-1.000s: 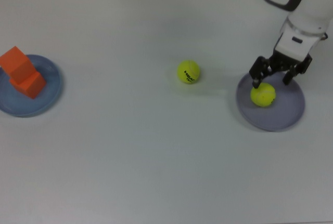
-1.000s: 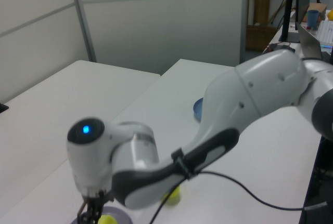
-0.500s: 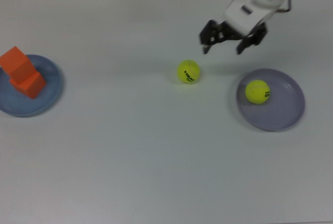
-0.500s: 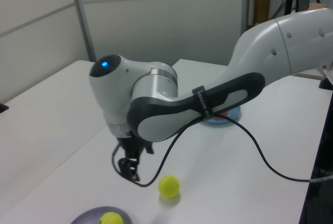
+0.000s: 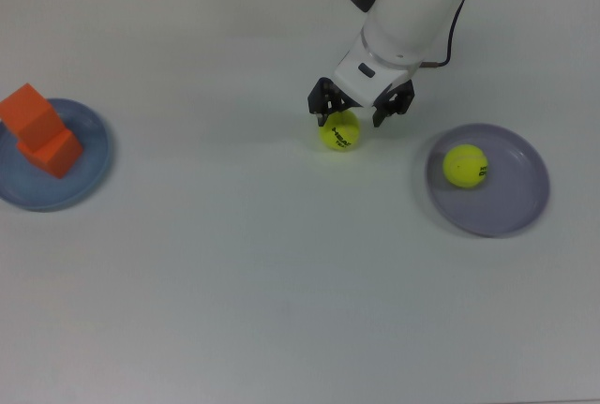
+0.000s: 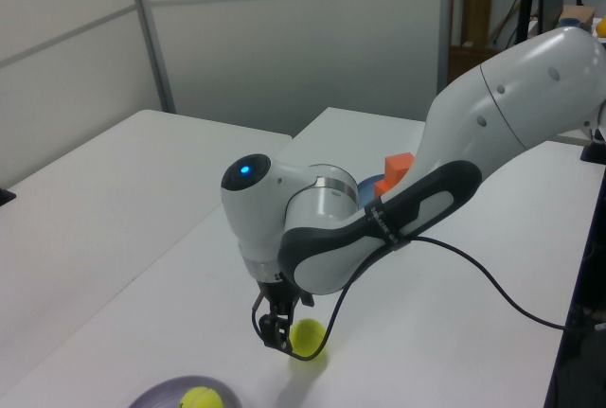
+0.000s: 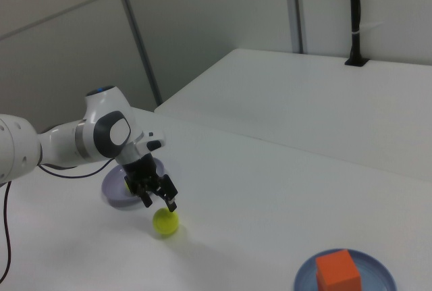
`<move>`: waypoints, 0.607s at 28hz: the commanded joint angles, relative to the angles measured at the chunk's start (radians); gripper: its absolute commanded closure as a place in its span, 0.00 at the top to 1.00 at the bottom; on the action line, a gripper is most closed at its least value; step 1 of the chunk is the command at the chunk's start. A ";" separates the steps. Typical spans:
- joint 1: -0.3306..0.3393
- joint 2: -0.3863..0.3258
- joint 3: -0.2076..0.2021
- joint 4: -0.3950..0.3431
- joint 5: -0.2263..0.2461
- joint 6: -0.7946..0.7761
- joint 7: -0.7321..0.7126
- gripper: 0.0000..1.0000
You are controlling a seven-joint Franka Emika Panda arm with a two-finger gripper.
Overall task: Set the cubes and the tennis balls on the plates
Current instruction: 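Grasp the second yellow tennis ball with the gripper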
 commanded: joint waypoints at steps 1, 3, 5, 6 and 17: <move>0.006 -0.041 -0.007 -0.074 -0.029 0.028 -0.013 1.00; 0.006 -0.038 -0.007 -0.078 -0.046 0.028 -0.012 1.00; 0.005 -0.036 -0.007 -0.081 -0.055 0.027 -0.005 1.00; 0.002 -0.037 -0.009 -0.091 -0.058 0.025 -0.005 1.00; -0.008 -0.027 -0.007 -0.078 -0.062 0.030 -0.004 0.35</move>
